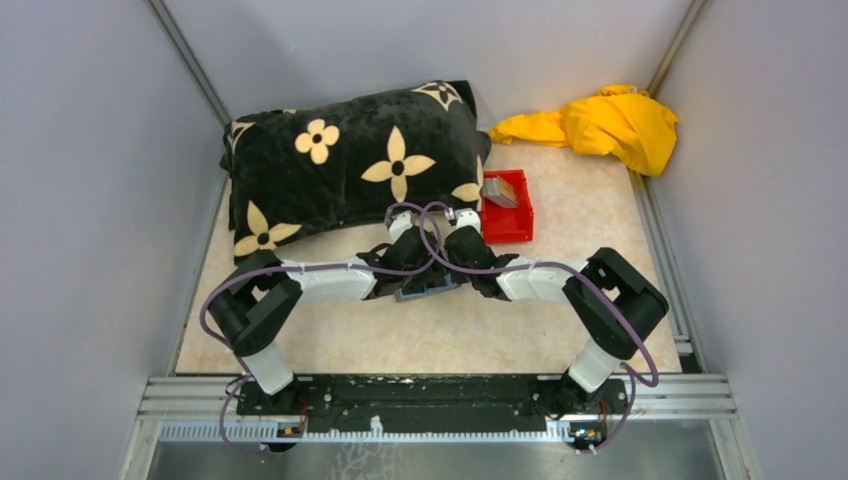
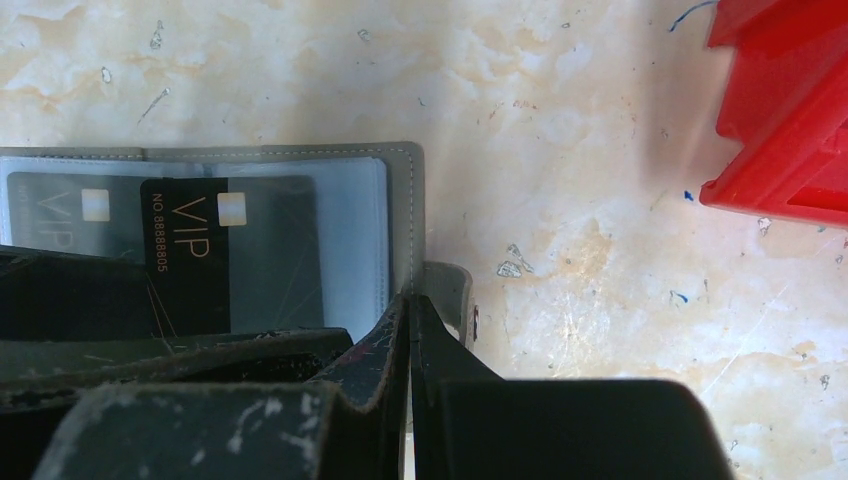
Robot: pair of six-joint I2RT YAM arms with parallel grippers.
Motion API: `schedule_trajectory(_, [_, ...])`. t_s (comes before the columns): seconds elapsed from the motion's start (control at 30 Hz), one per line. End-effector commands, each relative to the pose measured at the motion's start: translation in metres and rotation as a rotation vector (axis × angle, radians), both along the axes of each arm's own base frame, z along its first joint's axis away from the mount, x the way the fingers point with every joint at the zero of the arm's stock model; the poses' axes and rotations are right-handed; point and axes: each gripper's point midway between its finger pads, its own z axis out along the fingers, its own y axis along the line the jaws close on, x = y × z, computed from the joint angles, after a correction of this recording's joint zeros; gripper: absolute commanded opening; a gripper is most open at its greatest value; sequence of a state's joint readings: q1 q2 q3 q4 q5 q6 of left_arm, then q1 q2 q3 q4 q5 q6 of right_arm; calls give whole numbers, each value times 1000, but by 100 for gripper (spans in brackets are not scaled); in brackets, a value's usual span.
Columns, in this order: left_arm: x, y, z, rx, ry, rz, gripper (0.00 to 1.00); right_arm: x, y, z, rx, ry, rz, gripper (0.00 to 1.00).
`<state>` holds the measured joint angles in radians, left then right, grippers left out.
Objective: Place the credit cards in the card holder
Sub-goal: Insert the credit card into the card holder.
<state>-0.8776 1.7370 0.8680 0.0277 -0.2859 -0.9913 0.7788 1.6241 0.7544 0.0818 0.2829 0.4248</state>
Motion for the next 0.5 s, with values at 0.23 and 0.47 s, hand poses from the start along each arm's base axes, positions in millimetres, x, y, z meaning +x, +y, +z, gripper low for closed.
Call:
schedule_trajectory(0.23, [-99, 125, -76, 506, 383, -34, 78, -1, 11, -11, 10, 38, 22, 0])
schedule_trajectory(0.47, [-91, 118, -61, 484, 357, -15, 83, -2, 13, -12, 14, 43, 28, 0])
